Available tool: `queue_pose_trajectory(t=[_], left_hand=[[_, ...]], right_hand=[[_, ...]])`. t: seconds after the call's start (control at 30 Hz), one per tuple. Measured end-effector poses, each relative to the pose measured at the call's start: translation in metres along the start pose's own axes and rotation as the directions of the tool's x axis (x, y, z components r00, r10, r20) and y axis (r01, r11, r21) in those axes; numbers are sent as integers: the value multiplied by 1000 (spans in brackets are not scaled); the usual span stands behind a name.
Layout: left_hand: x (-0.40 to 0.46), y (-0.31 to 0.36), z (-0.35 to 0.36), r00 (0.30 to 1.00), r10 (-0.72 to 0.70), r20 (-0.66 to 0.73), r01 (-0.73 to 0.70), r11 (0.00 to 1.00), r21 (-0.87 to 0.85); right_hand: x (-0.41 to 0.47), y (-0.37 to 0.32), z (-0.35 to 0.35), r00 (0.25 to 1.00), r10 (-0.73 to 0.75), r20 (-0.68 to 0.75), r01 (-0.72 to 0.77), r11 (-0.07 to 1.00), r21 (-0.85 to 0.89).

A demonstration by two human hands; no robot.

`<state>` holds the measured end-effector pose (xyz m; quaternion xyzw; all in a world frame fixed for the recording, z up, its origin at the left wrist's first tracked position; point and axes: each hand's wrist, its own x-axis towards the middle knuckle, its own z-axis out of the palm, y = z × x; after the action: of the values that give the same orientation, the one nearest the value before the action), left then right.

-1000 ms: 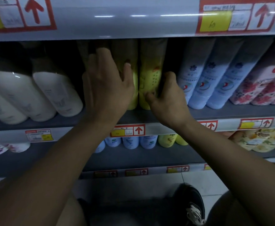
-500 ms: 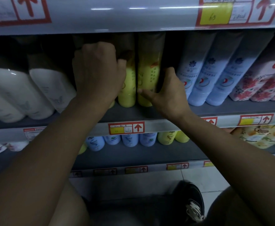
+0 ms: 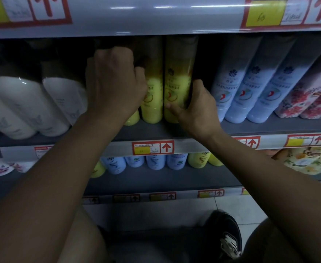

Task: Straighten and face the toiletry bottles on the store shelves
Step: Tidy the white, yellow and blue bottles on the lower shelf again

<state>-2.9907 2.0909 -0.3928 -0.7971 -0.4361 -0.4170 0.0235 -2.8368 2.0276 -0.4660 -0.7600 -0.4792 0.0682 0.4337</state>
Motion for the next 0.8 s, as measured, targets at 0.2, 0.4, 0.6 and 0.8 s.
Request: queue_pose_trajectory(t=[0.2,0.4,0.6,0.8], left_hand=[[-1,-4,5,1000,-7,-18,7,1000,-11],[-2,-3,8,997,31,-69,-32,999,-10],[-2,-3,10,995,8,-95,-11,1000,-28],[-1,-4,15,993,-25,-113,18,998,-60]], right_hand=[[-4,-3,3,1000,19,0,-19,1000,23],[-6,-4,3,999,33,6,-33,999,30],[-6,-3,4,1000,25,6,-25,999,33],[-5,-2,5,1000,23,7,-23,999,30]])
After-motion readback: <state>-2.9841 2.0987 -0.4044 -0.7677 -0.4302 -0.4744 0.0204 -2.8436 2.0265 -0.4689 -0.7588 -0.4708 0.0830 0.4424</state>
